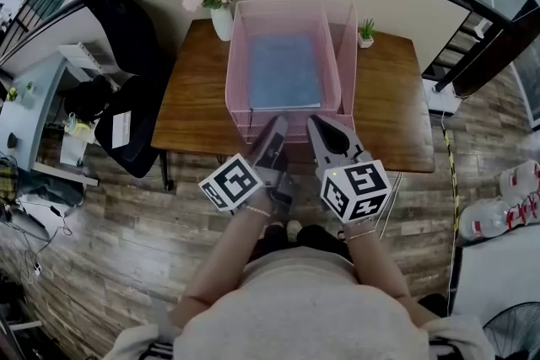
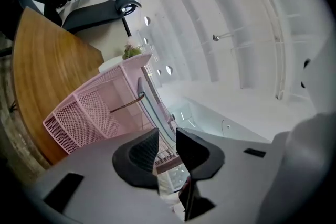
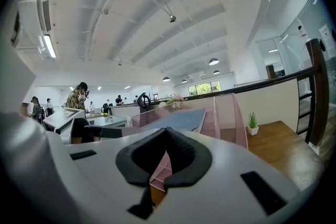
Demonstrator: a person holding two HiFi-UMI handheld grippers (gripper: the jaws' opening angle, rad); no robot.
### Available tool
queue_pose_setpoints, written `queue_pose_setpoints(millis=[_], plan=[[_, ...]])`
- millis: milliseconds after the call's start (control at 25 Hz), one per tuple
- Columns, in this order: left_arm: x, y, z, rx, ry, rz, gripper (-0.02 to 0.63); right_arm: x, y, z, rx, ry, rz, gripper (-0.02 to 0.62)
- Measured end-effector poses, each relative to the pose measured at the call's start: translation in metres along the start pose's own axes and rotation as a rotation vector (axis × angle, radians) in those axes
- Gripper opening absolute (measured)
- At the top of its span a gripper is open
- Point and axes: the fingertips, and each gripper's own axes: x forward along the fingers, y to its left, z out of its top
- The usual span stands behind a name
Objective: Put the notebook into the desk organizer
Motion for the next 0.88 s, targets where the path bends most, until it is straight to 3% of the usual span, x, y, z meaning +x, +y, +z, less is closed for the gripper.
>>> queue_pose_setpoints(millis=[280, 640, 880], plan=[[-0.015, -0.007, 0.004, 0.139, 0.023, 0.012, 0.093, -0.002, 0.013, -0.004, -0.002, 0.023, 0.049, 0.009], [-0.022, -0.021, 0.004, 0.339, 0.074, 0.008, -0.002, -0.005, 0.02, -0.008, -0.006, 0.043, 0.067, 0.009], [-0.021, -0.036, -0.001, 0.493, 0.129, -0.012, 0.007, -0.009, 0.02, -0.007, -0.009, 0.047, 0.068, 0.009]])
